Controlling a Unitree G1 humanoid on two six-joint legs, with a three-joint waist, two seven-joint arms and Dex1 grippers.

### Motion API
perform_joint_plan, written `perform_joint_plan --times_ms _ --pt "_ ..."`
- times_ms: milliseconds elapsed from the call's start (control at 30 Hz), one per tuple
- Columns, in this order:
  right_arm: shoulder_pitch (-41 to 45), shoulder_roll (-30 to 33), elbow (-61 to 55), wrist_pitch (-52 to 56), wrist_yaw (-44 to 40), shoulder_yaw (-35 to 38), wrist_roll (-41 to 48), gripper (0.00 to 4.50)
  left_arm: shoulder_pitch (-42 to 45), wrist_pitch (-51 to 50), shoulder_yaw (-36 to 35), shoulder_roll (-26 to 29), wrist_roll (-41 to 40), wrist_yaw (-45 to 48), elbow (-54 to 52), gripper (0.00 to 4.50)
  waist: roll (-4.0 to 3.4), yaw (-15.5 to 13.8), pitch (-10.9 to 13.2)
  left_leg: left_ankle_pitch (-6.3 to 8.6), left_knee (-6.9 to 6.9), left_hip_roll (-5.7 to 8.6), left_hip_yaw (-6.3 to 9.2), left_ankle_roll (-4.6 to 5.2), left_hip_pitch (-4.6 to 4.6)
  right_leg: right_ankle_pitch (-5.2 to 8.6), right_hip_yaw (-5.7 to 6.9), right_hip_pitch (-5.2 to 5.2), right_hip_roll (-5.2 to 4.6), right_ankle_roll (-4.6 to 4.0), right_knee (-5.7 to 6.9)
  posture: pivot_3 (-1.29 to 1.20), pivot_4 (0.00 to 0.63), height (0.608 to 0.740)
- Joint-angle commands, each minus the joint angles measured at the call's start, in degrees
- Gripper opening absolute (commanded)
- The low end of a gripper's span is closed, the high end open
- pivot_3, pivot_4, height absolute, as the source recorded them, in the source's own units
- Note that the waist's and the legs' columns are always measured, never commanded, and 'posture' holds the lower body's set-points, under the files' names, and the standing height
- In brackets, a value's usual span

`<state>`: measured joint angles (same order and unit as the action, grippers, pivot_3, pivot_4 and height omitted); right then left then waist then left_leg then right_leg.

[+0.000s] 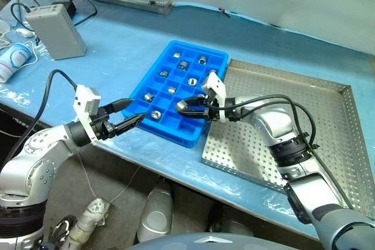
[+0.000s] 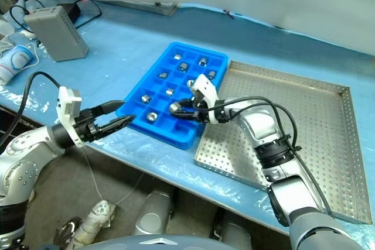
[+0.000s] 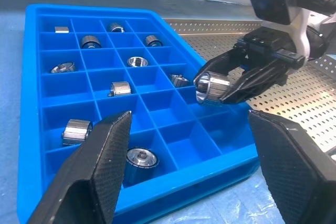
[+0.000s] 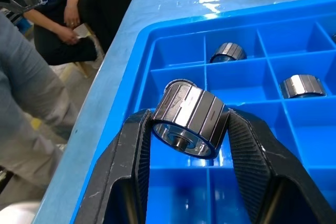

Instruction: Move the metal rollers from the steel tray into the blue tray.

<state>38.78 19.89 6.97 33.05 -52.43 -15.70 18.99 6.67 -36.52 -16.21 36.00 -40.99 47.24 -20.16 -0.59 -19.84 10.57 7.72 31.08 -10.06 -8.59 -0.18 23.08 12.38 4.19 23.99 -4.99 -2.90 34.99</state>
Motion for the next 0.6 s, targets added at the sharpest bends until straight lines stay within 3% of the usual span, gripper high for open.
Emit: perform_joint_plan --times_ms 33,200,600 --pt "4.3 -4.9 5.9 -4.8 3.6 0.4 -2.8 1.77 2.1 1.8 0.8 0.5 1.1 0.3 1.8 3.74 0.00 0.2 0.0 -0.03 0.00 -0.01 0.00 -0.05 -0.01 0.06 -0.03 0.06 0.01 0.09 0.08 0.50 0.150 0.740" --pt "7.5 -9.1 13.0 -8.7 3.9 0.2 -5.8 1.77 4.0 2.3 2.3 0.0 1.3 0.4 2.7 3.74 0.00 0.0 0.0 -0.06 0.00 0.02 0.00 -0.10 0.01 0.07 -0.10 0.17 0.00 0.09 0.26 0.50 0.150 0.740" --pt "6.3 -8.2 16.6 -11.2 4.5 1.7 -9.9 1.77 4.0 4.1 3.7 -0.6 2.0 1.2 4.3 3.74 0.01 0.2 0.0 -0.08 0.03 0.02 0.00 -0.14 0.03 0.05 -0.18 0.19 0.05 0.07 0.32 0.47 0.150 0.740"
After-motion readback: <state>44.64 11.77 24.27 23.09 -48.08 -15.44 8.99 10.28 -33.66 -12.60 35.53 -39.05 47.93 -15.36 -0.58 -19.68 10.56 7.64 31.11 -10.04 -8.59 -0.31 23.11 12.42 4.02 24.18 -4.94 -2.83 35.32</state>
